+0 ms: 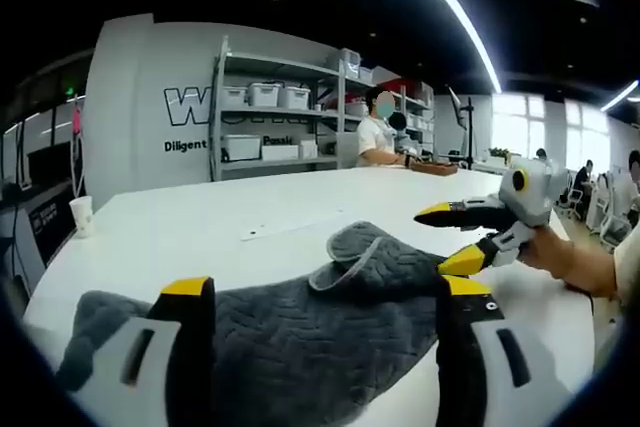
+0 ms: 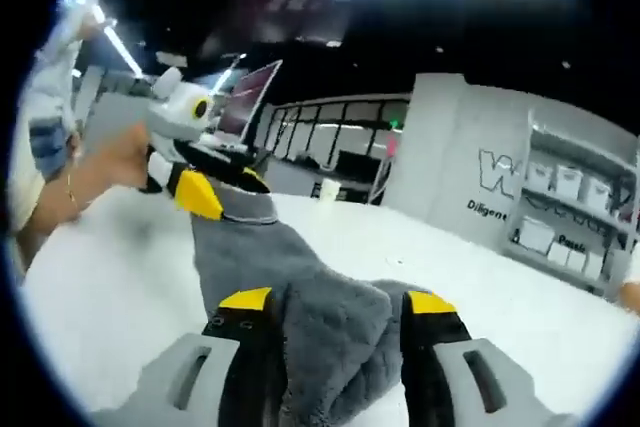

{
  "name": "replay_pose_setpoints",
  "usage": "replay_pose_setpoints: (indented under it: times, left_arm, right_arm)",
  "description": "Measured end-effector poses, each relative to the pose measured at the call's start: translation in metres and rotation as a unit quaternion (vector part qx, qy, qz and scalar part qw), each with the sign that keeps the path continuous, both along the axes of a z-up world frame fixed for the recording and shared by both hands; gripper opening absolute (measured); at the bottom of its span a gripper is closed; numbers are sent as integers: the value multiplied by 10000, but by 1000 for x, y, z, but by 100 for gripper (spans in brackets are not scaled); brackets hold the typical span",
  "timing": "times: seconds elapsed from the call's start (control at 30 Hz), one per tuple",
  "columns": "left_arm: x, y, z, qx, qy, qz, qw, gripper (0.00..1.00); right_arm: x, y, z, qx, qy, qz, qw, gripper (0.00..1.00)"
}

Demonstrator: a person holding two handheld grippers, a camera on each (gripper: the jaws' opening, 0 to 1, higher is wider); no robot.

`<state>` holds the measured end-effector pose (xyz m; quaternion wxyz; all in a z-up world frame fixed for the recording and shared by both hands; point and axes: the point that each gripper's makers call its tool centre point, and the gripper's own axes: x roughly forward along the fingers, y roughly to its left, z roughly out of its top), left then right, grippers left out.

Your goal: Open the folded towel by lifting each exposed corner and separating the folded layers until the towel lies flat within the target outline without major curled edges

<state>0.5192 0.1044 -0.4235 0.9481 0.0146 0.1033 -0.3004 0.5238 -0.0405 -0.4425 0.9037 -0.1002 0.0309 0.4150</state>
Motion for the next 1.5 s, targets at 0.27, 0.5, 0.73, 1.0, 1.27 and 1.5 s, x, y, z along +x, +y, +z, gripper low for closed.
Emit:
replay_pose_setpoints:
  times: [0.27,0.5,0.73,1.0,1.27,1.5]
  left_arm:
    - [-1,-2,-2,94,6,5,10000,89]
    - [-2,-3,-3,136,15,-40,9999,89]
    - [-2,-3,-5,128,67,-44,9999,89]
    - [-2,0,-4,121,72,-29,9999,89]
    - [-1,3,-4,126,109,-5,9999,89]
    - [-6,-3,2,60,35,-109,9999,90]
  right_arm:
    - [10,-17,-21,406,724,-138,9965,22]
    - [5,-7,-39,641,1352,70,9887,16]
    - [1,-11,-30,654,1129,118,9914,0]
    - [8,-42,1,470,462,-467,9967,0]
    - [10,-72,18,654,238,-981,9927,0]
    - [2,-108,13,867,330,-1811,9791,0]
